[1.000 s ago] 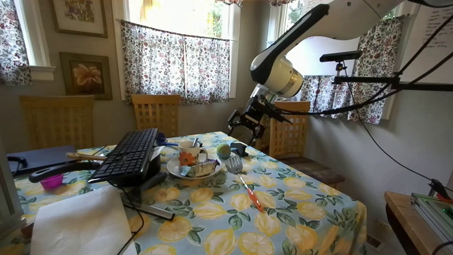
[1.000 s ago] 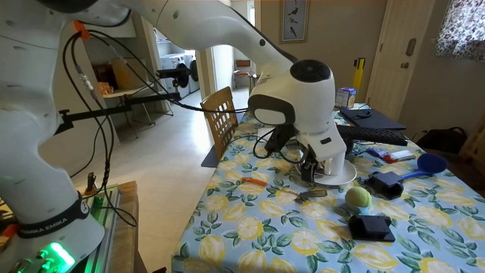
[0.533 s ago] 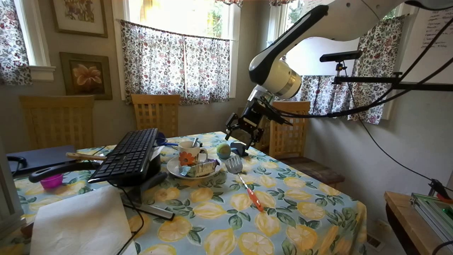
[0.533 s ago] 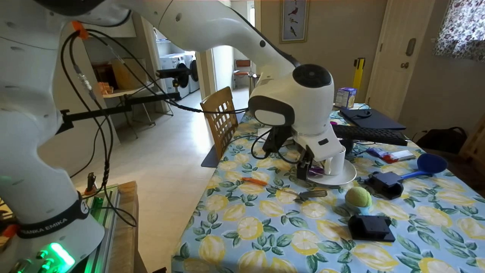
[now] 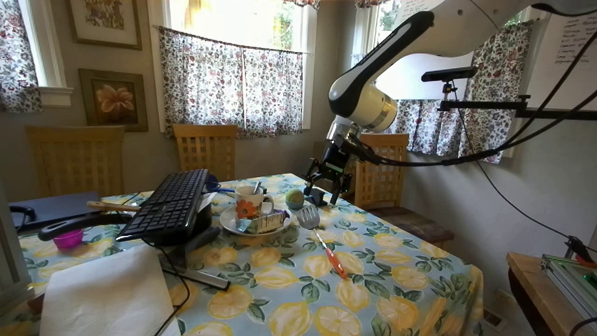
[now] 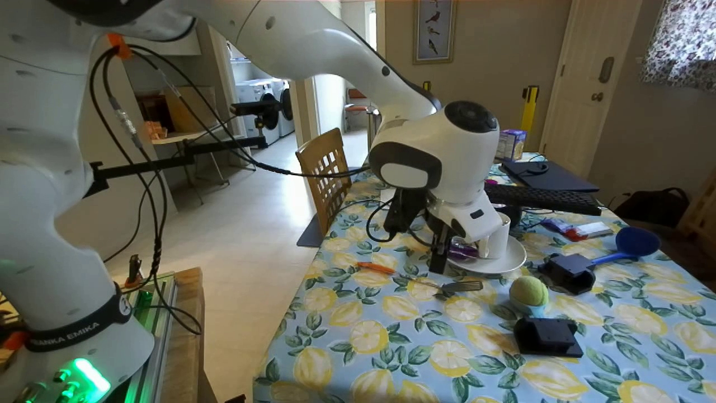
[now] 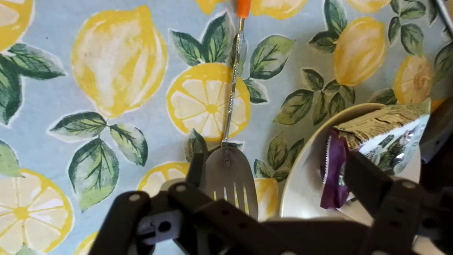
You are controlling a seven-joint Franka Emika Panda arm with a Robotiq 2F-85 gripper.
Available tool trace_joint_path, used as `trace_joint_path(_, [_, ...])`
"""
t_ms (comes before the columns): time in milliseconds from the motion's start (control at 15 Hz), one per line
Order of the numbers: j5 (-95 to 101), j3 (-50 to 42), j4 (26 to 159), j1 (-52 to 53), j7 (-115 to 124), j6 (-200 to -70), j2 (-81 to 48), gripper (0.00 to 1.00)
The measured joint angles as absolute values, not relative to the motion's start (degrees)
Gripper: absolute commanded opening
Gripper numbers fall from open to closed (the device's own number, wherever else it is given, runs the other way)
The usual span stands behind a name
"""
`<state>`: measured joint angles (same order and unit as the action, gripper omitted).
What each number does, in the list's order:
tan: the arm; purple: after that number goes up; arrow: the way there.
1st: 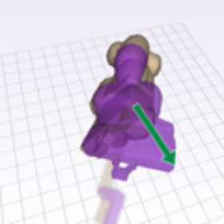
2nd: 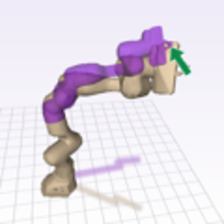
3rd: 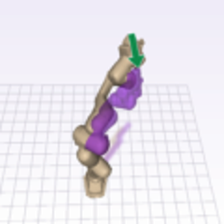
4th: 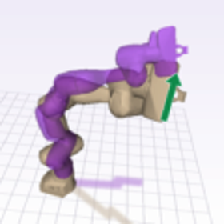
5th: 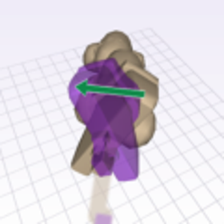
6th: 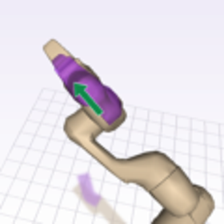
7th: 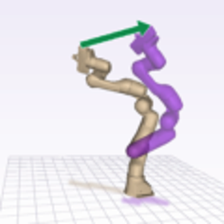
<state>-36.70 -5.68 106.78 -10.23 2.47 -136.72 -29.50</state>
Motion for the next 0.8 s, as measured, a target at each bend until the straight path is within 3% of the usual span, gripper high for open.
trace_joint_path(467, [-29.1,-5.0,106.6,-10.2,2.2,-133.0,-29.6,1.0])
trace_joint_path(800, [-32.4,-2.8,105.2,-10.7,4.1,-138.1,-30.2,1.0])
